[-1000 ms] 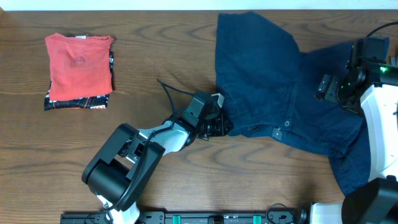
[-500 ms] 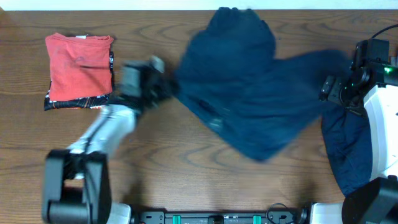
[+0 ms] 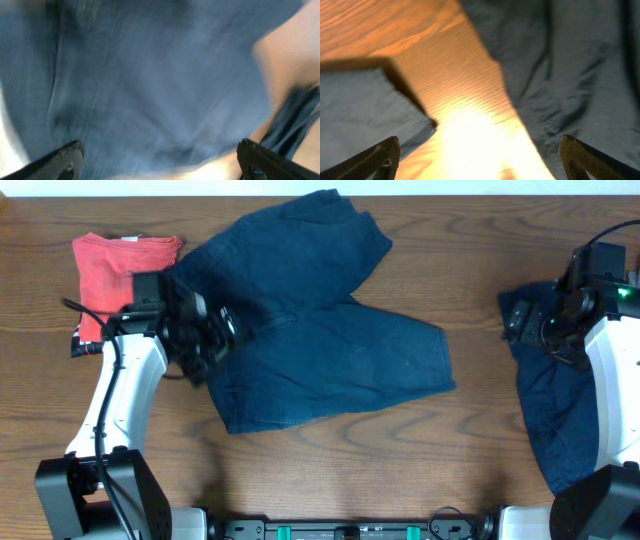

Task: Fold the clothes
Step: 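Grasp the shorts waistband with the left gripper and pull it left, then grasp the two leg hems with left and right grippers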

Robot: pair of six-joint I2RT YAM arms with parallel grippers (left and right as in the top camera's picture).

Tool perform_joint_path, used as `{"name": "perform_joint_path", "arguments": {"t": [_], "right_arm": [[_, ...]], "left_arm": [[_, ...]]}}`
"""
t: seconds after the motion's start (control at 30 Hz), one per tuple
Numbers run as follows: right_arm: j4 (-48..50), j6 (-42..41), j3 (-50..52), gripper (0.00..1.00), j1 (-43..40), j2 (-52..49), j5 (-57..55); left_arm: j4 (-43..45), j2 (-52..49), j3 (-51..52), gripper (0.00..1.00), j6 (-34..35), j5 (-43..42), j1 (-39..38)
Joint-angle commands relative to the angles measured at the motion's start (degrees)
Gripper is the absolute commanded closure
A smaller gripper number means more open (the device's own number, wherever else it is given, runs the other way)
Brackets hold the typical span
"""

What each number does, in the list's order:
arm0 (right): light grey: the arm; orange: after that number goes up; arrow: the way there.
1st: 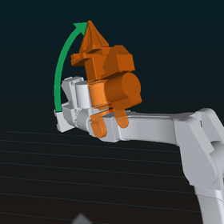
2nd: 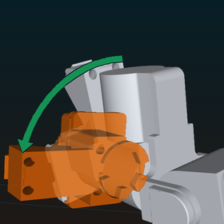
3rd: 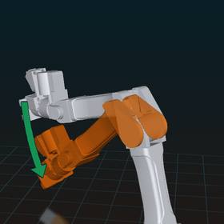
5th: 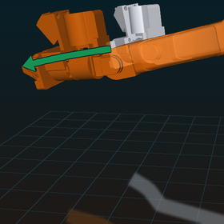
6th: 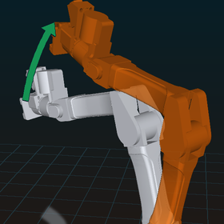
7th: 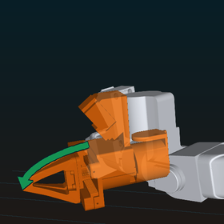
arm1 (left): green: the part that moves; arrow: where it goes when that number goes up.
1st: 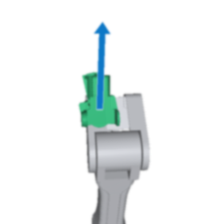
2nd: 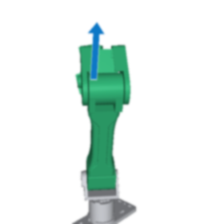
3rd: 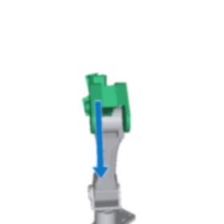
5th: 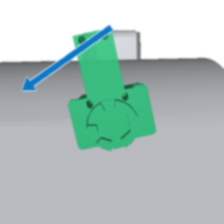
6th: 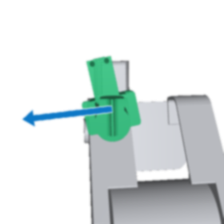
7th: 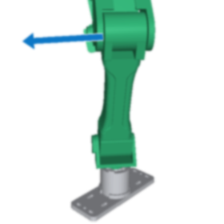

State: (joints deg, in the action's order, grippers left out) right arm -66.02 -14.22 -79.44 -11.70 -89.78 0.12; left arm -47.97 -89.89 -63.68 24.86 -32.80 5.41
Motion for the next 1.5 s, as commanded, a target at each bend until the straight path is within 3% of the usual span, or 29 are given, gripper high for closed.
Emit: {"name": "perform_joint_path", "arguments": {"t": [0.0, 0.13, 0.27, 0.57, 0.73, 0.83, 1.0, 1.13, 1.47], "right_arm": [[-1.5, 3.2, -0.7, 0.01, -0.1, 0.4, 10.2], [-3.5, 3.1, 0.4, 0.01, 1.4, 0.4, 16.1], [-2.6, 2.7, 3.9, 0.01, 4.4, 0.4, 19.1], [13.6, -6.1, 17.5, 0.01, 14.5, 0.4, 18.5], [22.9, -13.3, 23.4, 0.01, 18.7, 0.4, 14.7], [25.2, -16.7, 25.6, 0.02, 20.4, 0.4, 14.6], [26.9, -22.7, 28.8, 0.18, 22.1, 0.4, 7.3], [31.5, -24.3, 32.3, 0.31, 22.2, 0.4, 5.2], [38.0, -26.1, 38.4, 0.50, 22.2, 0.4, 6.1]], "left_arm": [[-9.7, -0.1, -0.2, 0.02, -2.3, 6.5, 0.0], [-18.9, 0.1, 0.4, 0.02, -0.5, 11.8, 0.0], [-19.2, 1.0, 3.2, 0.02, 3.7, 11.5, -1.4], [-2.7, 4.4, 18.4, 0.02, 27.5, 13.6, -9.9], [12.6, 4.4, 26.1, 0.00, 33.8, 15.2, -12.3], [17.0, 4.4, 28.1, 0.20, 33.8, 18.1, -12.5], [17.2, 4.5, 28.1, 0.51, 33.7, 20.7, -12.5], [16.8, 4.5, 28.1, 0.86, 31.1, 20.6, -12.5], [8.1, 9.4, 28.1, 0.94, 26.2, 20.4, -12.5]]}}
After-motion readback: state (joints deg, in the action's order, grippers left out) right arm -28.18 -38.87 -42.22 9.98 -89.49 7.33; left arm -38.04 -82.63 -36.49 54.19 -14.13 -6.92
